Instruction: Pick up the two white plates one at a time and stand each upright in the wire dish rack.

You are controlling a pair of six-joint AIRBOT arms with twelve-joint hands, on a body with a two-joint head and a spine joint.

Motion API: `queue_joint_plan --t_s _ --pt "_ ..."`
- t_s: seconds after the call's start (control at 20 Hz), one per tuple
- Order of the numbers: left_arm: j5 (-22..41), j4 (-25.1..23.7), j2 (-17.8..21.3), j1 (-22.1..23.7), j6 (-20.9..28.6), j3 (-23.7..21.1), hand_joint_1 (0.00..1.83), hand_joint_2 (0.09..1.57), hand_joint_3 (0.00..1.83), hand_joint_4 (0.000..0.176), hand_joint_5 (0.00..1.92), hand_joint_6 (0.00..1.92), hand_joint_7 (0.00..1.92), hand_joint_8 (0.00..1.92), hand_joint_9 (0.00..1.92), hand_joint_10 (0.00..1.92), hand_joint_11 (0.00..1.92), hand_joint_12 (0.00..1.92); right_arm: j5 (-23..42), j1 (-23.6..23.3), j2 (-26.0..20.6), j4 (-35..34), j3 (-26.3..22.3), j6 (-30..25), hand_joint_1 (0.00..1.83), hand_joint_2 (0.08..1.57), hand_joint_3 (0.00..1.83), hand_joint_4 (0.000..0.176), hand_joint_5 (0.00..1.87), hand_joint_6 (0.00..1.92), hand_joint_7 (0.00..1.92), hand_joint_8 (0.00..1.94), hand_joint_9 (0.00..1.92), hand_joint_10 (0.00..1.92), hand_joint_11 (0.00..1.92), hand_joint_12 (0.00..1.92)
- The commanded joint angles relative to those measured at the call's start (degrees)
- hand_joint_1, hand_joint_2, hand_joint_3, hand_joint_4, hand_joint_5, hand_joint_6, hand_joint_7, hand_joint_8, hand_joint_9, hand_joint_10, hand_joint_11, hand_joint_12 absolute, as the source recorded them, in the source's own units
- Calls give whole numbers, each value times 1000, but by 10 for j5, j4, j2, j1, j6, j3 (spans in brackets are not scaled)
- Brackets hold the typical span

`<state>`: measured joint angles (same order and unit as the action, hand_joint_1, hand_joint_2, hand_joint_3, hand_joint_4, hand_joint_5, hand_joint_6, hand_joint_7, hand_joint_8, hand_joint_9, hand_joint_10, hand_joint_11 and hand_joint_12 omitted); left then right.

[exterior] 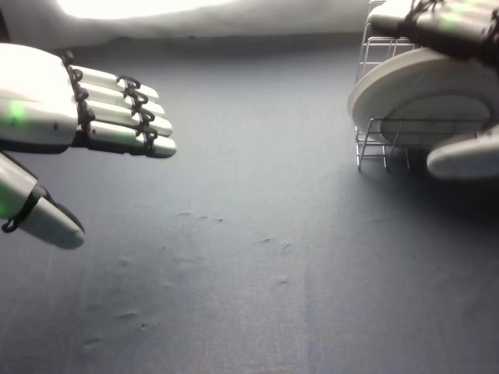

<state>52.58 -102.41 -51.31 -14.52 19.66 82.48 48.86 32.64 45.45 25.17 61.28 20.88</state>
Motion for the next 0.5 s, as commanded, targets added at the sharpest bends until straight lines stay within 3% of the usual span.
queue_joint_plan --t_s 0.0,0.1,0.3,0.45 --pt "8 38 6 1 2 1 0 1055 0 0 21 3 0 0 0 0 0 0 78 -9 -5 -2 -2 -3 330 996 0 0 0 0 0 0 0 0 0 0" --pt "8 38 7 -2 2 6 0 1049 0 0 28 4 11 4 0 0 0 0 104 -9 -6 71 -2 -2 259 1003 0 0 0 0 0 0 0 0 7 3" --pt "8 38 6 -13 1 12 0 1051 0 0 25 2 3 1 0 0 0 0 139 -11 -10 151 -1 3 276 1026 0 0 60 5 60 5 33 5 43 33" --pt "7 38 3 -19 1 17 0 1050 0 0 39 6 13 4 0 0 0 0 156 -21 -11 189 -1 6 308 1110 5 0 247 13 236 7 191 19 0 465"
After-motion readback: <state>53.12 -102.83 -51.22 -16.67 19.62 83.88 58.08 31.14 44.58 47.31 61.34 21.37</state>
